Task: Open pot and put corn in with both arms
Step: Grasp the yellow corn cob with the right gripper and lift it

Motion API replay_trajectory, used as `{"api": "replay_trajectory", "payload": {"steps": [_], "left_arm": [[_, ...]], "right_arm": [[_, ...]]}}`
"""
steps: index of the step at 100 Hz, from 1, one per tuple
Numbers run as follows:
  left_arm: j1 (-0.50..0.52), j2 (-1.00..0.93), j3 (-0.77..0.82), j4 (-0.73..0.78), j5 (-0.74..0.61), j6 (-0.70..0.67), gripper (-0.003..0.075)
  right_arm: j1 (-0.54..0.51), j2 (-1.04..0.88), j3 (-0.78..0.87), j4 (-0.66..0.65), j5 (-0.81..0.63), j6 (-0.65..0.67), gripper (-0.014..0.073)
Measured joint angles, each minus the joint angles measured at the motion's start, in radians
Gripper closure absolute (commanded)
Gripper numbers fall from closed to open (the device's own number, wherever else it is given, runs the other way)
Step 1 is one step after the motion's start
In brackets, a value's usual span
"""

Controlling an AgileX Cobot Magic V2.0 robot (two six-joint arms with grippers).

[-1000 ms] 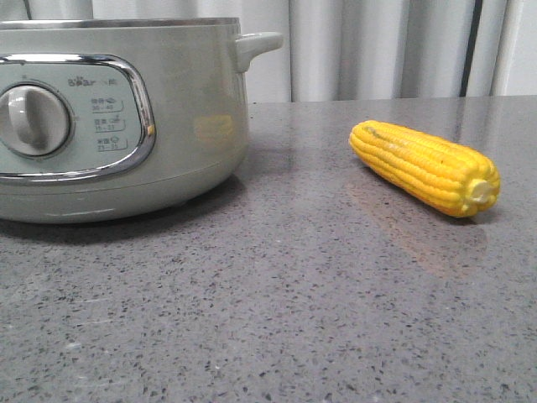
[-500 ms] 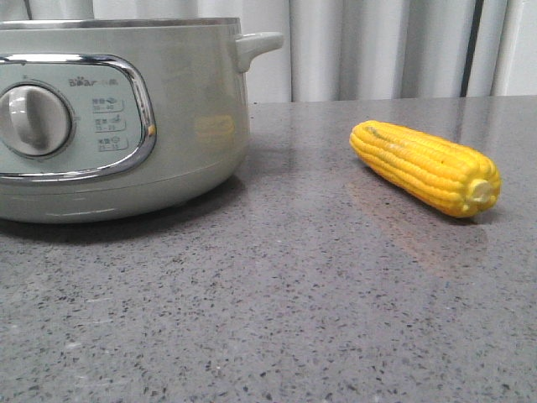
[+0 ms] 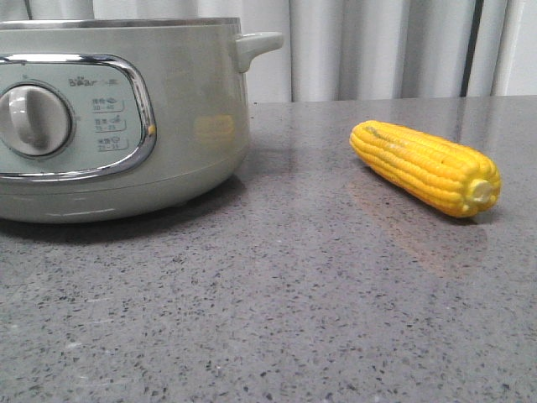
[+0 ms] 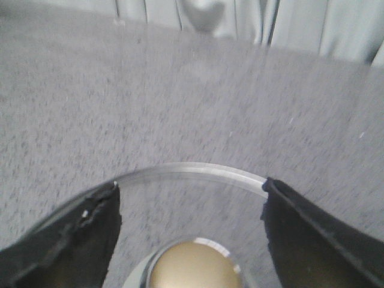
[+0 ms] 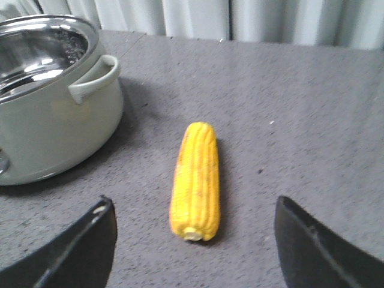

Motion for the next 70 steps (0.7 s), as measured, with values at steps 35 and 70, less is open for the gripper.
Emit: {"api": "replay_trajectory", "payload": {"steps": [35,70], "left_arm": [[-0.072,-0.508,-0.037,-0.009,0.209,0.000,0.0248],[-0.077,-0.846,-0.037,-0.017,0.407,0.000,0.0248]], "right_arm": [[0.002,0.441,-0.233,0.065,0.121,-0.018,0.0115],[0.002,0.837,-0.368,0.067,0.122,-0.053,0.0116]]}}
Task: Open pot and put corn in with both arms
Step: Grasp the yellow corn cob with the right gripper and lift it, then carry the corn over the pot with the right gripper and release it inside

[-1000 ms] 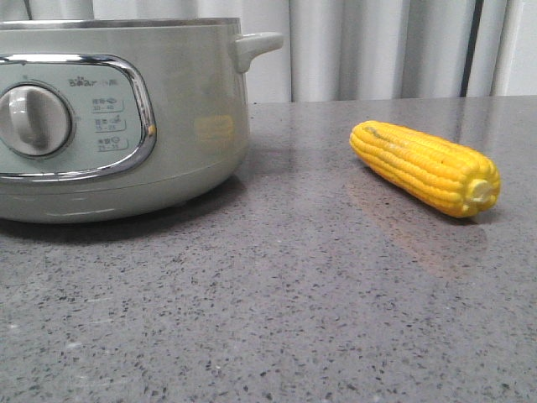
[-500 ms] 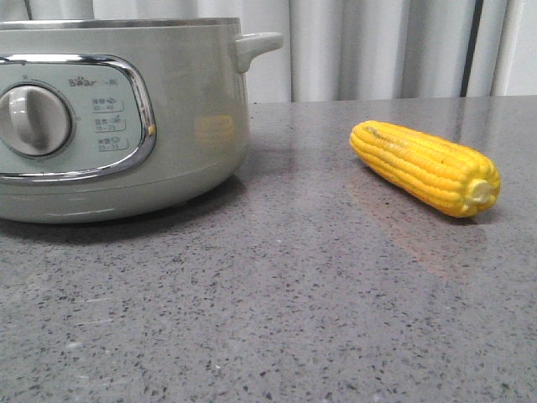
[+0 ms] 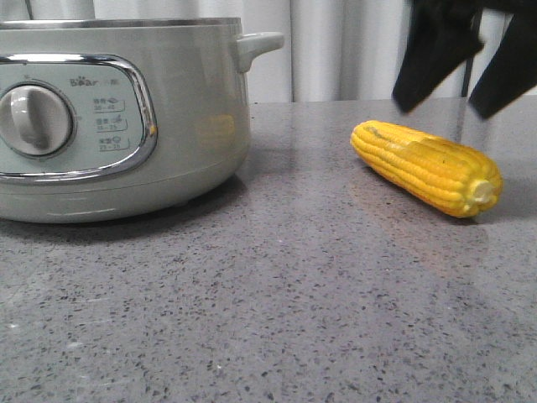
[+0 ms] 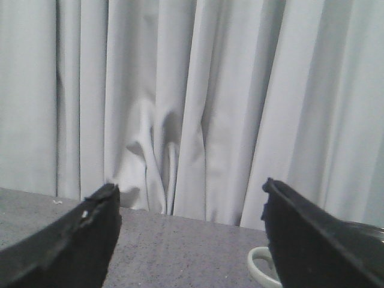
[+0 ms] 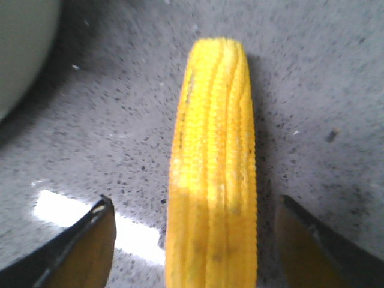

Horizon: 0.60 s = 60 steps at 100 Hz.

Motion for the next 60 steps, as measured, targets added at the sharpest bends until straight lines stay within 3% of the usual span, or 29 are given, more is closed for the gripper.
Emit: {"api": "replay_trajectory", "payload": {"steps": [9,26,33,60], "left_arm": [[0.000,-0.022,0.000,0.000,0.004,0.000,0.0248],[0.000,-0.029,0.000,-0.001,0.013,0.000,0.0248],[0.000,-0.029,0.000,-0.001,0.013,0.000,0.0248],[0.000,-0.029,0.000,-0.047,0.027,0.000,0.0248]], "right_arm": [[0.000,0.069,-0.008,0.000,0.000,-0.002,0.0187],[0.000,0.115,-0.015,0.000,0.000,-0.002,0.0544],[0.000,0.115,-0.027,0.000,0.002,-0.002,0.0646],[0.055,0.017,-0.234,0.049,0.002,-0.014,0.0664]]}}
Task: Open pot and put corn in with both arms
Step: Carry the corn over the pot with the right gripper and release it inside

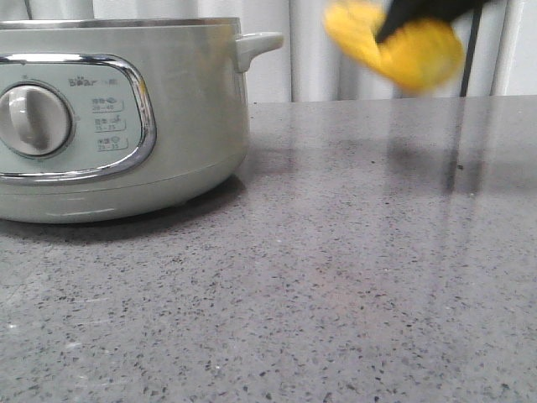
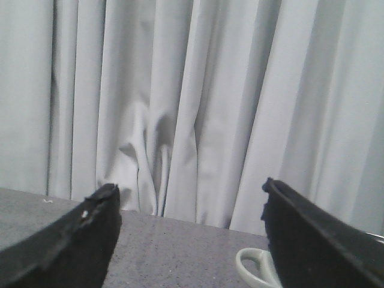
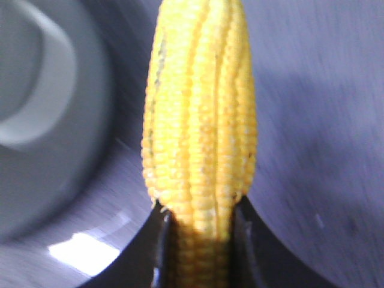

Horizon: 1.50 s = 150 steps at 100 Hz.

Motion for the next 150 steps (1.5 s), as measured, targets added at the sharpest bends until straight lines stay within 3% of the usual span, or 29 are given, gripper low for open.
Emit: {"api": "replay_trajectory", "payload": {"steps": [9,19,42,52,61,77,85,93,103,125,150], "left_arm": [[0.000,0.000,0.000,-0.024,0.038,0.000,0.0276],[0.000,0.000,0.000,-0.034,0.091,0.000,0.0371],[0.000,0.000,-0.004,-0.114,0.161,0.000,0.0737],[0.000,0.000,-0.028,-0.134,0.238,0.021,0.0738],[-0.005,0.000,-0.065,-0.140,0.334,0.081,0.0738],[-0.040,0.000,-0.128,-0.196,0.505,0.290,0.0739],[-0.084,0.000,-0.141,-0.258,0.561,0.425,0.0739],[-0.136,0.000,-0.146,-0.300,0.611,0.555,0.0739],[-0.211,0.000,-0.148,-0.314,0.669,0.677,0.0741],[-0.311,0.000,-0.148,-0.314,0.683,0.733,0.0741],[-0.318,0.000,-0.146,-0.314,0.679,0.737,0.0741]], "right_arm": [[0.076,-0.005,-0.103,0.019,-0.010,-0.024,0.0664],[0.176,0.029,-0.210,0.030,-0.036,-0.037,0.0664],[0.318,0.239,-0.367,0.038,-0.065,-0.045,0.0663],[0.323,0.332,-0.410,0.038,-0.065,-0.045,0.0635],[0.323,0.393,-0.434,0.038,-0.065,-0.045,0.0514],[0.323,0.435,-0.440,0.038,-0.059,-0.045,0.0126],[0.323,0.436,-0.442,0.038,-0.055,-0.045,0.0055],[0.323,0.427,-0.445,0.038,-0.041,-0.045,0.0099],[0.323,0.386,-0.442,0.038,0.000,-0.045,0.0221],[0.337,0.174,-0.365,-0.006,-0.022,-0.045,0.0657],[0.371,-0.222,-0.017,-0.127,-0.091,-0.045,0.0636]]}}
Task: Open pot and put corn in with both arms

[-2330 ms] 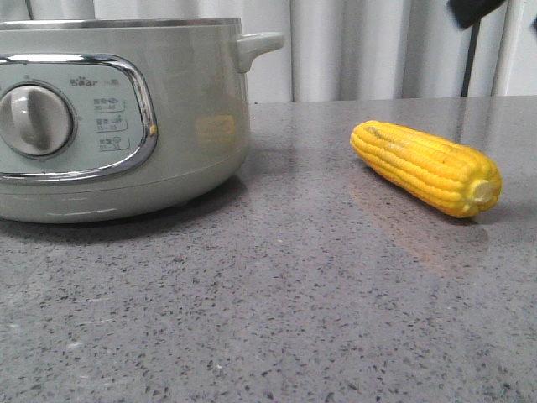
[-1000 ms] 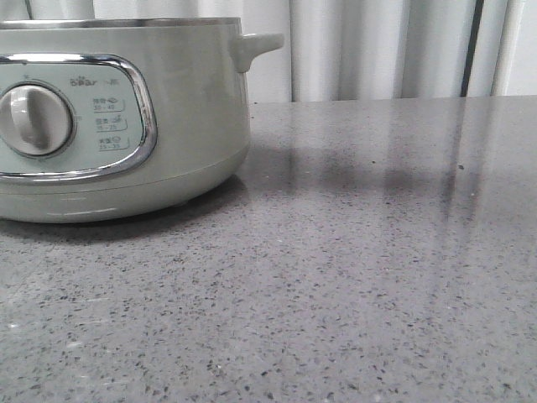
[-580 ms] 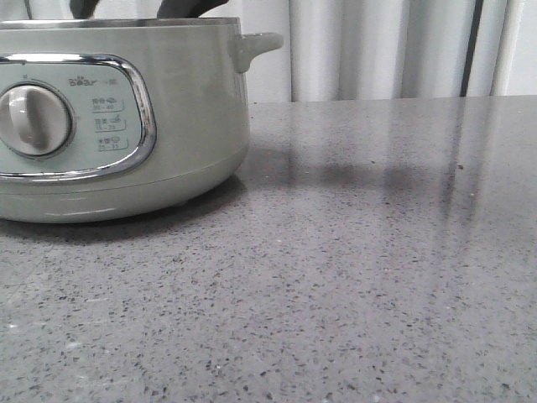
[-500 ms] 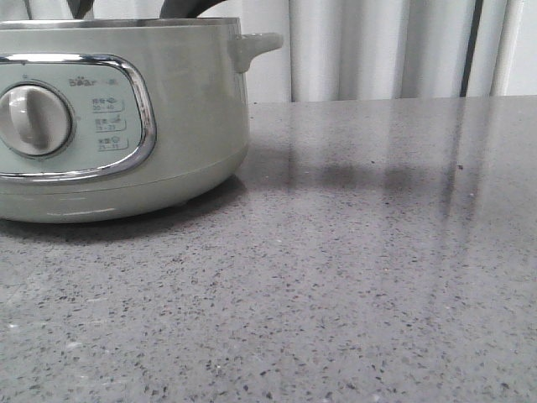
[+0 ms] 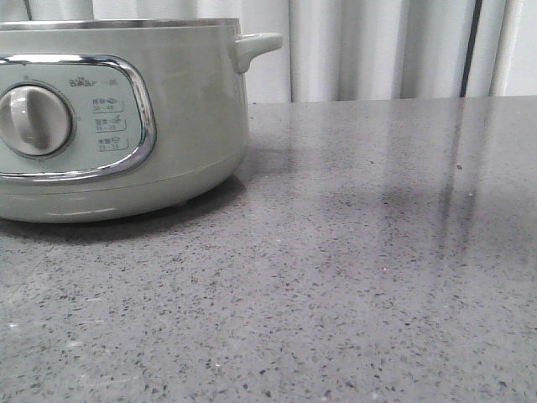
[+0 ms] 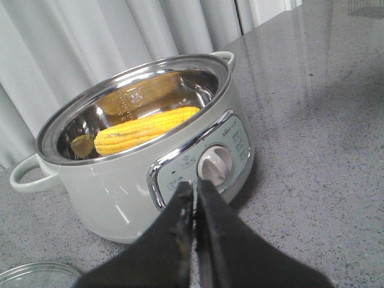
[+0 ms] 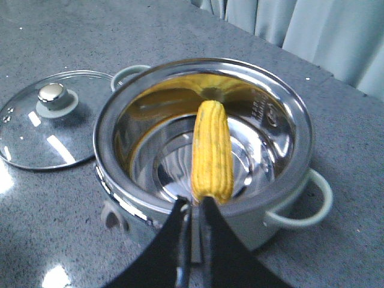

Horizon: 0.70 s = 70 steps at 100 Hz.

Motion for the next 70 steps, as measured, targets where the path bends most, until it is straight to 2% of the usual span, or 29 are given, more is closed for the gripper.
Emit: {"api": "replay_trajectory", "payload": {"steps": [16,39,47,55,70], "left_arm": [[0.000,0.000,0.026,-0.025,-0.025,0.000,0.0741],[0.000,0.000,0.115,-0.127,-0.217,0.000,0.0741],[0.000,0.000,0.140,-0.138,-0.251,-0.002,0.0741],[0.000,0.000,0.156,-0.144,-0.261,-0.002,0.0741],[0.000,0.000,0.173,-0.146,-0.261,-0.002,0.0741]], "right_arm": [[0.002,-0.299,0.333,-0.041,-0.097,0.000,0.0636],[0.002,-0.761,0.754,-0.070,-0.265,0.000,0.0636],[0.002,-0.909,0.845,-0.084,-0.333,0.000,0.0636],[-0.011,-1.026,0.899,-0.086,-0.332,0.000,0.0636],[-0.042,-1.092,0.930,-0.091,-0.308,0.000,0.0636]]}}
